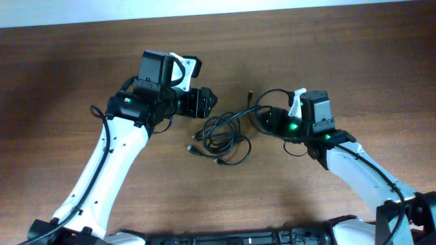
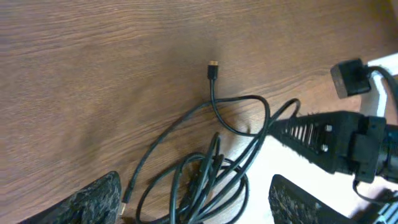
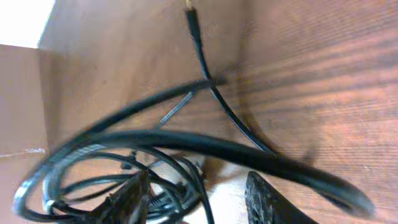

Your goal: Untangle cables

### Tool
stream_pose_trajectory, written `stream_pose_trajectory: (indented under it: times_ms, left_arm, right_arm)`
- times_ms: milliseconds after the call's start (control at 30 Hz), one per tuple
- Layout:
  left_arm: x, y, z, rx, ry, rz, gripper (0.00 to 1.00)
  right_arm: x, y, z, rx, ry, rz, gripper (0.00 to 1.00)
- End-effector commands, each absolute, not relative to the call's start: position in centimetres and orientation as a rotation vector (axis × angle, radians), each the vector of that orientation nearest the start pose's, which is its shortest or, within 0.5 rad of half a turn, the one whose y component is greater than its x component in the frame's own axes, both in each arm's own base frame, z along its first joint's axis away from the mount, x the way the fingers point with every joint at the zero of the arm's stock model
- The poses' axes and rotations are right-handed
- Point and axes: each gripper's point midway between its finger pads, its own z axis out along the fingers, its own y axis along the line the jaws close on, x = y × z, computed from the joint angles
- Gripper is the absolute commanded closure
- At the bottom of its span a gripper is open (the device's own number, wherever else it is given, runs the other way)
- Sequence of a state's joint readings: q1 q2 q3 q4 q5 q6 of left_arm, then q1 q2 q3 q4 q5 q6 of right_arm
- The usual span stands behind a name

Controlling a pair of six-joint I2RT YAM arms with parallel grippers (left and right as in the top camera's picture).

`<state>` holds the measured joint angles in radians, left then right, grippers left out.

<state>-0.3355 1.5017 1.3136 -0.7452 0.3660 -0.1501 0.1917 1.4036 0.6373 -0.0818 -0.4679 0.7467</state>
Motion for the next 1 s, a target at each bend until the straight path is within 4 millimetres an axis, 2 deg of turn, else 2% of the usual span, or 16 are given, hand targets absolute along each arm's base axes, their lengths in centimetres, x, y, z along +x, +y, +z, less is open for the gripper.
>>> stream_pose_trajectory:
  times_ms: [0, 100, 133, 200, 233, 267, 400, 433, 467, 500, 567, 667, 733, 833, 933, 967]
  left_arm:
    - [35.4, -18.8, 18.6, 0.369, 2.562, -0.632, 0.24]
    - [34.7, -20.9, 15.0, 0.421, 2.663, -0.652, 0.28]
    - [34.4, -21.6, 14.3, 0.444, 2.681, -0.654, 0.27]
    - [34.0, -22.3, 13.8, 0.47, 2.695, -0.658, 0.27]
    - [34.0, -22.3, 13.8, 0.47, 2.695, -0.658, 0.26]
    - [33.9, -22.3, 13.8, 0.472, 2.695, -0.663, 0.26]
    - [33.0, -23.3, 14.2, 0.498, 2.7, -0.772, 0.34]
    - [32.8, -23.5, 14.3, 0.503, 2.698, -0.796, 0.34]
    - [32.8, -23.6, 14.3, 0.505, 2.696, -0.799, 0.39]
    - [33.0, -23.7, 14.5, 0.51, 2.685, -0.8, 0.46]
    - [33.8, -24.3, 14.6, 0.543, 2.634, -0.727, 0.64]
    - [33.5, -24.9, 13.7, 0.59, 2.632, -0.535, 0.65]
    - [33.9, -24.4, 12.5, 0.594, 2.635, -0.376, 0.66]
    - [33.9, -24.3, 9.6, 0.605, 2.71, -0.334, 0.71]
    - [33.9, -24.3, 9.3, 0.605, 2.716, -0.331, 1.0]
    - [34.1, -24.3, 9.6, 0.601, 2.71, -0.334, 1.0]
  right_arm:
    - [30.1, 14.4, 6.5, 0.492, 2.604, 0.981, 0.53]
    - [28.0, 16.9, 7.9, 0.293, 2.629, 1.215, 0.53]
    - [28.8, 17.2, 8.6, 0.257, 2.578, 1.228, 0.5]
    - [32.7, 17.2, 11.3, 0.158, 2.365, 1.172, 0.41]
    - [34.7, 16.5, 12.5, 0.188, 2.272, 1.108, 0.36]
    - [37.6, 14.9, 14.3, 0.329, 2.136, 1.032, 0.33]
    - [38.4, 15.2, 18.4, 0.216, 1.979, 1.113, 0.33]
    - [38.3, 14.5, 19.1, 0.203, 1.963, 1.139, 0.33]
    - [38.0, 12.5, 19.6, 0.217, 1.962, 1.172, 0.33]
    - [37.8, 10.9, 19.0, 0.266, 1.988, 1.18, 0.33]
    - [36.4, 8.3, 15.6, 0.404, 2.125, 1.172, 0.34]
    - [33.7, 8.2, 11.9, 0.438, 2.303, 1.133, 0.34]
    - [32.8, 8.3, 11.0, 0.457, 2.356, 1.134, 0.34]
    - [32.0, 8.4, 10.4, 0.49, 2.397, 1.141, 0.34]
    - [31.5, 8.6, 10.0, 0.504, 2.425, 1.149, 0.34]
    - [31.2, 9.2, 9.9, 0.448, 2.439, 1.148, 0.34]
